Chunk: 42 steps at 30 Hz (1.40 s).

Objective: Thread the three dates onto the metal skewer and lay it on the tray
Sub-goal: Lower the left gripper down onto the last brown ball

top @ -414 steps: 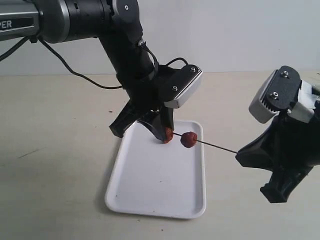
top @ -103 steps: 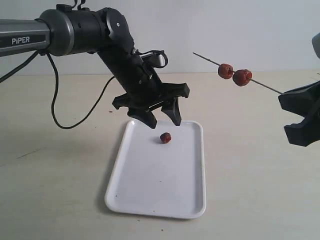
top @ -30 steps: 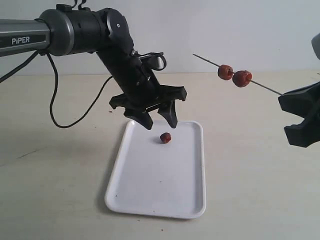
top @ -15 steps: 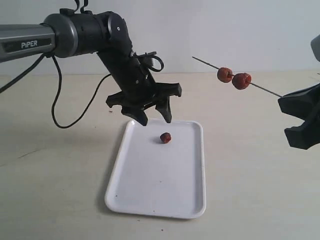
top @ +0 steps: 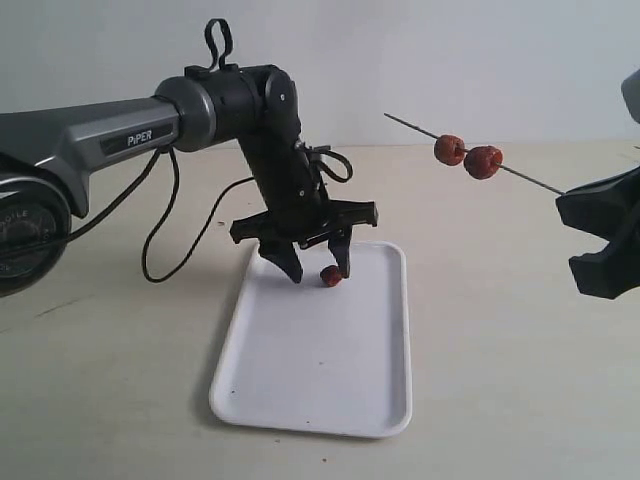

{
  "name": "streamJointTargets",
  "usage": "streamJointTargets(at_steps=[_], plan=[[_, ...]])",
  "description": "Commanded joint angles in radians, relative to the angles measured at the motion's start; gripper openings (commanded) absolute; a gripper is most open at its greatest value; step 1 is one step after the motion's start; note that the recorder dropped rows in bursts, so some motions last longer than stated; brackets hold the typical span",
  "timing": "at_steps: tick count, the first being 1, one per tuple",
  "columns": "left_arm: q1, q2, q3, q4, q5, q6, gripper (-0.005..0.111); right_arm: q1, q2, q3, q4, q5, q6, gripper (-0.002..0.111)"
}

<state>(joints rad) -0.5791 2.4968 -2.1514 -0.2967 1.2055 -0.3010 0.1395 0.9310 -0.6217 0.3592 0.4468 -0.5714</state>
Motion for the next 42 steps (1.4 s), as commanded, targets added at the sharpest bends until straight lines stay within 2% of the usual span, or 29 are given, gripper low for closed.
streamJointTargets(at_steps=[1,26,34,39,42], plan=[[-0.003,-0.004,-0.011,-0.009,-0.034,-0.017,0.061,-0.005,-0.008,0.005,0.001,-0.011,-0.004,0.000],[-0.019,0.060,-0.023,-0.003,-0.073,-0.024,0.059,-0.005,-0.008,0.005,0.001,-0.009,-0.004,0.000],[-0.019,0.060,-0.023,0.003,-0.032,-0.020,0.059,-0.005,-0.008,0.005,0.001,-0.009,-0.004,0.000],[-0.019,0.060,-0.023,0.006,-0.023,-0.020,0.046,-0.005,-0.008,0.005,0.001,-0.009,-0.004,0.000],[-0.019,0.058,-0.023,0.006,-0.016,-0.020,0.047,-0.005,-0.008,0.005,0.001,-0.009,-0.004,0.000]])
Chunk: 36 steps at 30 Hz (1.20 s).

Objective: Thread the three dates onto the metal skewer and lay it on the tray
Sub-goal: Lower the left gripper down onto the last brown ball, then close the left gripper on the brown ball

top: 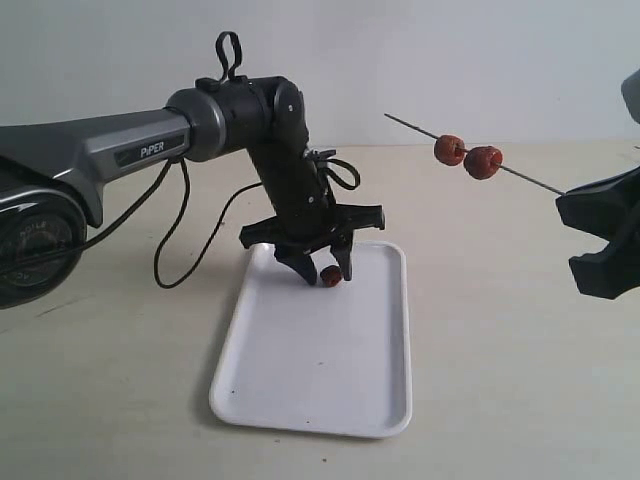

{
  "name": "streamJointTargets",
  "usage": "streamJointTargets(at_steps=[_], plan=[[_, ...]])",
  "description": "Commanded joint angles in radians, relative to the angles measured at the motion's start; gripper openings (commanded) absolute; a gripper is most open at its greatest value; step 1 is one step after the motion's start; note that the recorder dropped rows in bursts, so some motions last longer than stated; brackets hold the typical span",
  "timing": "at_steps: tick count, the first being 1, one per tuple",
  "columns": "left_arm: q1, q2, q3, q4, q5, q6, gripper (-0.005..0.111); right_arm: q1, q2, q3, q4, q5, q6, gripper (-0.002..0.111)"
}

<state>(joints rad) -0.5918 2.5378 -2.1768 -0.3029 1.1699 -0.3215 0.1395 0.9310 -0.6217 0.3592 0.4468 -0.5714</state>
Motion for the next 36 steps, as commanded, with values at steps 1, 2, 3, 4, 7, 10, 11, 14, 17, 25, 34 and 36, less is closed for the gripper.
streamJointTargets(at_steps=[1,2,3,4,7,10,11,14,17,25,34,36], plan=[[-0.006,0.017,0.003,0.013,0.022,0.001,0.048,-0.005,-0.008,0.005,0.001,-0.009,-0.004,0.000],[-0.006,0.017,0.003,0.013,0.024,0.001,0.048,-0.005,-0.008,0.005,0.001,-0.009,-0.004,0.000],[-0.006,0.017,0.003,0.013,0.028,0.001,0.048,-0.005,-0.008,0.005,0.001,-0.009,-0.004,0.000],[-0.006,0.017,0.003,0.013,0.028,0.003,0.047,-0.005,-0.008,0.005,0.001,-0.009,-0.004,0.000],[-0.006,0.017,0.003,0.013,0.026,0.003,0.047,-0.005,-0.008,0.005,0.001,-0.009,-0.004,0.000],[-0.006,0.017,0.003,0.013,0.024,0.003,0.047,-0.005,-0.008,0.005,0.001,-0.009,-0.004,0.000],[-0.006,0.017,0.003,0.013,0.024,0.003,0.047,-0.005,-0.008,0.005,0.001,-0.009,-0.004,0.000],[-0.006,0.017,0.003,0.013,0.026,0.001,0.044,-0.005,-0.008,0.005,0.001,-0.009,-0.004,0.000],[-0.006,0.017,0.003,0.013,0.028,0.001,0.036,-0.005,-0.008,0.005,0.001,-0.009,-0.004,0.000],[-0.006,0.017,0.003,0.011,0.045,0.001,0.034,-0.005,-0.008,0.005,0.001,-0.009,-0.004,0.000],[-0.006,0.017,0.003,0.011,0.051,0.029,0.034,-0.005,-0.008,0.005,0.001,-0.009,-0.004,0.000],[-0.006,0.017,0.003,0.011,0.051,0.029,0.034,-0.005,-0.008,0.005,0.001,-0.009,-0.004,0.000]])
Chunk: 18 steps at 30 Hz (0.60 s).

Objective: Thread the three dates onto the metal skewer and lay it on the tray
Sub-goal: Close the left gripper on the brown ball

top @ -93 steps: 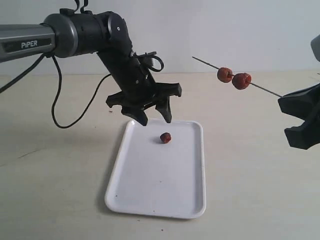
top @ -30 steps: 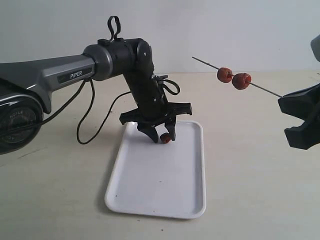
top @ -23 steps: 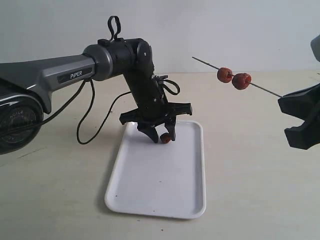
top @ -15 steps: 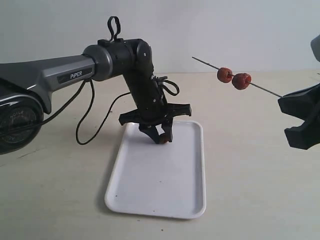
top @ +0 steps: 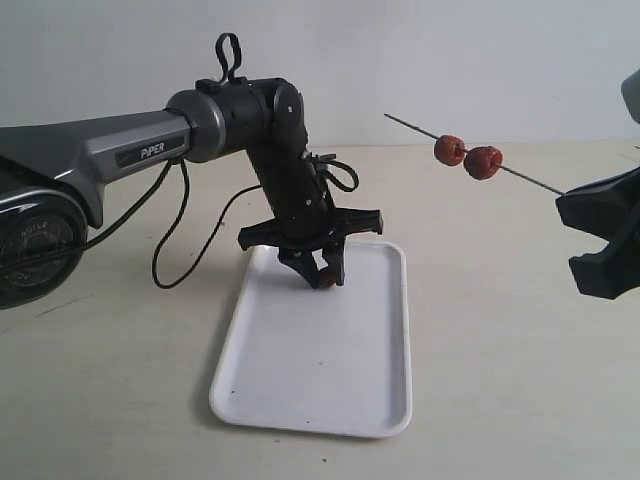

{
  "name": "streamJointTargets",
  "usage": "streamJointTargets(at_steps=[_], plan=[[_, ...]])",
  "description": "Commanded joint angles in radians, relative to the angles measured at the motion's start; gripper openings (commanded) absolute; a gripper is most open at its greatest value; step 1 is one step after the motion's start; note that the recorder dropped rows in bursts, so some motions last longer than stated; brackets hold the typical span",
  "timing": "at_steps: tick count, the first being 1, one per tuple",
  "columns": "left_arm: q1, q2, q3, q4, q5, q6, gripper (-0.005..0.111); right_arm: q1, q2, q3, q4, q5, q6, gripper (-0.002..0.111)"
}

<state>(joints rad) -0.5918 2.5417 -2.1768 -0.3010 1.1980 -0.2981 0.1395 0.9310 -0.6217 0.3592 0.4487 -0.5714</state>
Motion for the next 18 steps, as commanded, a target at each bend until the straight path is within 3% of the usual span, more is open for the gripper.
streamJointTargets(at_steps=[1,18], plan=[[-0.006,0.013,0.003,0.009,0.023,0.006,0.034,-0.005,-0.008,0.005,0.001,-0.011,-0.004,0.000],[-0.006,0.013,0.003,0.009,0.023,0.014,0.034,-0.005,-0.008,0.005,0.003,-0.011,-0.004,0.000]])
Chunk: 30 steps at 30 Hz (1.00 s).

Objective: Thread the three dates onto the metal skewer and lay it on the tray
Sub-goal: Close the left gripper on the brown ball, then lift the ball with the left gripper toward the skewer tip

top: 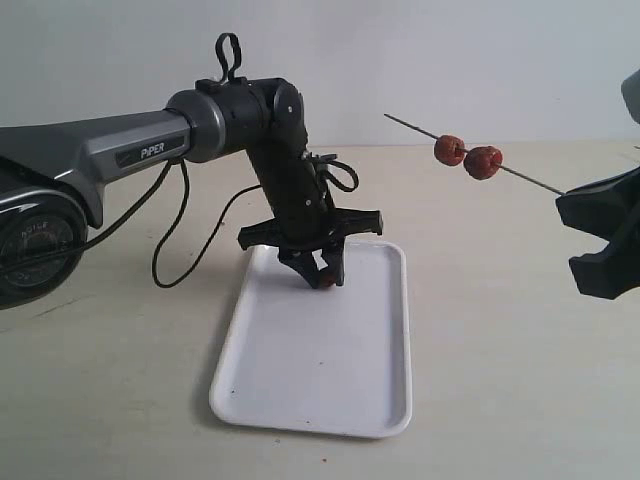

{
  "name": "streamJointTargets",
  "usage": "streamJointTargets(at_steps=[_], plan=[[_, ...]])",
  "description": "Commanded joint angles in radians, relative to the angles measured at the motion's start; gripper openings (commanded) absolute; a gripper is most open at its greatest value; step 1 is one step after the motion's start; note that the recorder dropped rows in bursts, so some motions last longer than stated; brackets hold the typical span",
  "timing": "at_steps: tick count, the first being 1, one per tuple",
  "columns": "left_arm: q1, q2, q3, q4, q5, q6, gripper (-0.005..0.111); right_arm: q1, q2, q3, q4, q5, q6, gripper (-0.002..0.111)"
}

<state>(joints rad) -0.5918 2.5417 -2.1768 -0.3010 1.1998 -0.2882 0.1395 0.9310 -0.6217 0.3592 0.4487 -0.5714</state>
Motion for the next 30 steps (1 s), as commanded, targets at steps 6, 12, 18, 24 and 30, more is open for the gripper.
streamJointTargets(at_steps=[6,12,18,24,30], plan=[[-0.006,0.011,0.003,0.005,0.021,0.022,0.034,-0.005,-0.008,0.005,0.003,-0.011,-0.004,0.000],[-0.006,-0.017,-0.007,0.002,0.021,0.120,0.034,-0.005,-0.010,0.005,-0.002,-0.011,-0.004,0.000],[-0.006,-0.037,-0.024,0.008,0.021,0.254,0.034,-0.005,-0.012,0.005,-0.003,-0.027,-0.004,0.000],[-0.006,-0.080,-0.024,0.018,0.021,0.365,0.034,-0.005,-0.012,0.005,-0.025,-0.033,-0.002,0.000],[-0.006,-0.133,-0.024,0.039,0.021,0.584,0.034,-0.005,-0.099,0.005,-0.061,-0.037,0.032,0.000]])
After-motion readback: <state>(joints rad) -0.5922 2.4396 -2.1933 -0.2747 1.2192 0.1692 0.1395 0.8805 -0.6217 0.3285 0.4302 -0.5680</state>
